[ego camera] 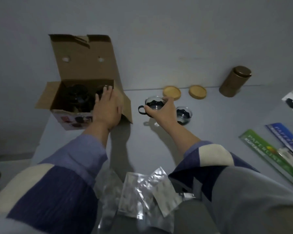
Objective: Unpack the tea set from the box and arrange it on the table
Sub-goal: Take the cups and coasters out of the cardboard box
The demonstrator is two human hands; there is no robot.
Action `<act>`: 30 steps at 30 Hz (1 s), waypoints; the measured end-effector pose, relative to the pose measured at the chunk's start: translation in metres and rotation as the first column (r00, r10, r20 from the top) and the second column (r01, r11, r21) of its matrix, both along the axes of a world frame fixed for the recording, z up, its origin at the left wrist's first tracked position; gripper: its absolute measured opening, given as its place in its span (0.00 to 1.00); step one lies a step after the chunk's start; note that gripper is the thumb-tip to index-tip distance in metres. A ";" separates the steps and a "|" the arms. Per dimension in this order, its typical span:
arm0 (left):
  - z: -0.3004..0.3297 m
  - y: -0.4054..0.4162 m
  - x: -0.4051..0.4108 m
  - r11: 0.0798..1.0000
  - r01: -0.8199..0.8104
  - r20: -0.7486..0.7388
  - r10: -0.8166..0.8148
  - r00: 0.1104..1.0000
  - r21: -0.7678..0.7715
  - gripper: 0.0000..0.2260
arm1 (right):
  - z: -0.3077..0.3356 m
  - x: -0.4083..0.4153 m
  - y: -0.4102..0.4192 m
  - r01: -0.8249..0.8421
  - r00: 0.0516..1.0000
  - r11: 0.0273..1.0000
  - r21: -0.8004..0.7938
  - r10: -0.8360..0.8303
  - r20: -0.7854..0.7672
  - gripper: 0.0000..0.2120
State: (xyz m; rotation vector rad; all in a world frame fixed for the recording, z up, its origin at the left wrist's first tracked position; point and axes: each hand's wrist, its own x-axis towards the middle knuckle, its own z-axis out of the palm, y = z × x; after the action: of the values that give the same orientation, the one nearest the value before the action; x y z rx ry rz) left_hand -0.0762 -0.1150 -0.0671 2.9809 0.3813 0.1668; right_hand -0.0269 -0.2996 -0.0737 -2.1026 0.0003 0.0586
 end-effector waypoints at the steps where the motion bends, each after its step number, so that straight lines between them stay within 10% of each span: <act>1: -0.004 -0.019 0.001 0.999 0.046 0.014 -0.046 0.999 -0.019 0.26 | -0.005 -0.004 -0.015 0.018 1.000 1.000 -0.003 -0.018 -0.003 0.38; 15: -0.101 -0.155 -0.018 0.961 0.033 -0.467 -0.163 0.869 -0.275 0.38 | -0.082 -0.023 -0.138 0.106 0.987 0.990 -0.089 -0.116 -0.114 0.40; 25: -0.103 -0.156 -0.012 0.968 0.012 -0.520 -0.146 0.842 -0.252 0.40 | -0.087 -0.020 -0.149 0.030 0.988 0.994 -0.104 -0.045 -0.145 0.45; 30: -0.084 -0.138 -0.001 0.965 0.014 -0.502 -0.149 0.852 -0.262 0.37 | -0.051 -0.003 -0.142 -0.040 0.997 0.917 -0.397 0.010 -0.077 0.42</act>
State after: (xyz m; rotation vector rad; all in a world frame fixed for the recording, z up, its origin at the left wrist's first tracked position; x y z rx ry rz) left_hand -0.0775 -0.2527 -0.1512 2.7362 0.2950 -0.6627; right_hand -0.0303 -0.4420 -0.1243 -2.5089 0.0320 0.1638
